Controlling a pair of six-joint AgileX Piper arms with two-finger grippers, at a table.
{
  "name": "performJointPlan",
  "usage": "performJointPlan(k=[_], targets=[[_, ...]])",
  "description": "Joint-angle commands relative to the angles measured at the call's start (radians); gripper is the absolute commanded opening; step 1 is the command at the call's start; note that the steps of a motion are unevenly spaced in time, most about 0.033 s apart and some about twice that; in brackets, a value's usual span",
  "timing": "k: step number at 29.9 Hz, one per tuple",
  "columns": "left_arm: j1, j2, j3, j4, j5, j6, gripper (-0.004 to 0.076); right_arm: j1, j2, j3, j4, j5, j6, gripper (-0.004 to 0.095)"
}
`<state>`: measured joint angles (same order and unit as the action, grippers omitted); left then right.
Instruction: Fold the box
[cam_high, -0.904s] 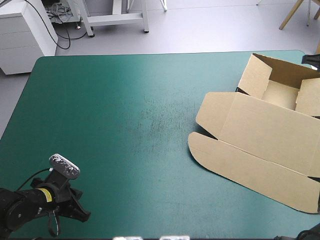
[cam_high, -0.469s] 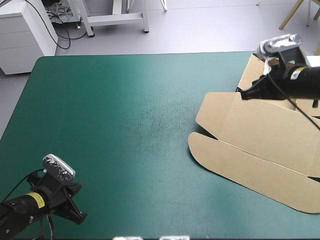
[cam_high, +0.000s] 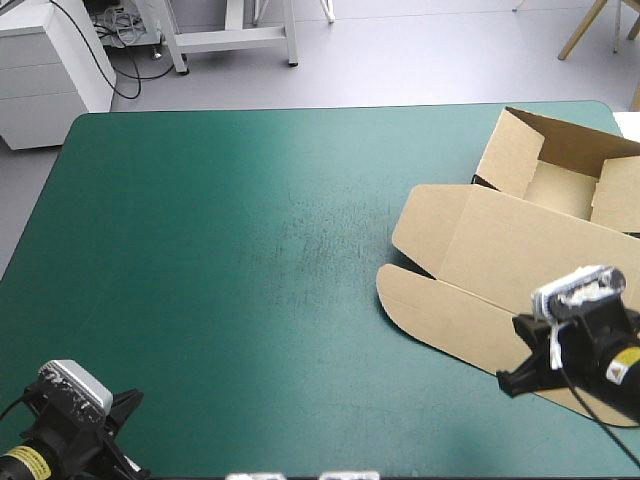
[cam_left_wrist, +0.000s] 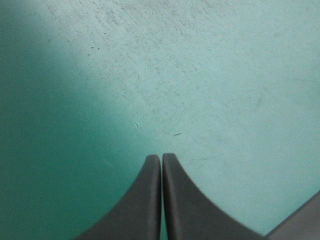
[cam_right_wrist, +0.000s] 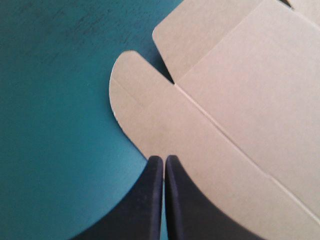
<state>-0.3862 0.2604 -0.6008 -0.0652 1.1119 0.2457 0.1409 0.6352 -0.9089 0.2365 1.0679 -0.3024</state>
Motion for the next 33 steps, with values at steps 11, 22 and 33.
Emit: performJointPlan(k=[11, 22, 33], targets=[[-0.007, -0.046, 0.102, -0.028, -0.047, -0.003, -0.0010, 0.001, -0.474, 0.326, 0.037, -0.067, -0.007, -0.0004], [-0.007, -0.046, 0.102, -0.028, -0.035, -0.003, -0.0010, 0.001, -0.534, 0.340, 0.034, -0.088, 0.005, -0.0004], [-0.007, -0.046, 0.102, -0.028, -0.035, -0.003, -0.0010, 0.001, -0.534, 0.340, 0.034, -0.088, 0.005, -0.0004]])
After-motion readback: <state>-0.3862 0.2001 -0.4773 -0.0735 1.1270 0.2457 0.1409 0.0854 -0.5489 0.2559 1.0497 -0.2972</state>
